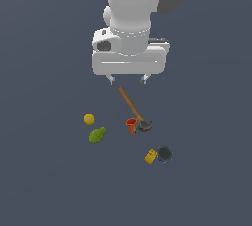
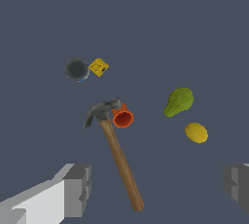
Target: Pick up a designated object from a clutter of objects.
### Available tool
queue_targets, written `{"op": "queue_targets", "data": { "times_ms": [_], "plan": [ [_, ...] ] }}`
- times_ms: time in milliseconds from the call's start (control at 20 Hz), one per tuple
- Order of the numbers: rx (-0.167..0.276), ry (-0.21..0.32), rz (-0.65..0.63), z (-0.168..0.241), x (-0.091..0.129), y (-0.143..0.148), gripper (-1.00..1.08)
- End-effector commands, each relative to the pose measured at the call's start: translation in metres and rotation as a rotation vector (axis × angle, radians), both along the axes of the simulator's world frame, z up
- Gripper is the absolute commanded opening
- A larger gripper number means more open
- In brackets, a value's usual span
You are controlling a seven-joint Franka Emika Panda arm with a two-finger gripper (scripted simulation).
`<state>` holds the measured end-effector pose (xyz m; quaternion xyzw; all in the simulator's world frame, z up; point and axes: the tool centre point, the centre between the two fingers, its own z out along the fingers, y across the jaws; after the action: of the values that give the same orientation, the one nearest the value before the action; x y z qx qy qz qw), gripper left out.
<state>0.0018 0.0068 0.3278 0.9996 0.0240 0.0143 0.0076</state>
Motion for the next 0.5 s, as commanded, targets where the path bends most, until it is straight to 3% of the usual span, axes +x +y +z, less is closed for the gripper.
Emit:
{"op": "queue_targets", "data": {
  "times_ms": [0,450],
  "plan": [
    [0.000,0.000,0.000,0.000,0.000,0.000,1.00],
    [-0.006,-0.051,-0.026,0.024,0.008,-0.028,1.00]
  ]
}}
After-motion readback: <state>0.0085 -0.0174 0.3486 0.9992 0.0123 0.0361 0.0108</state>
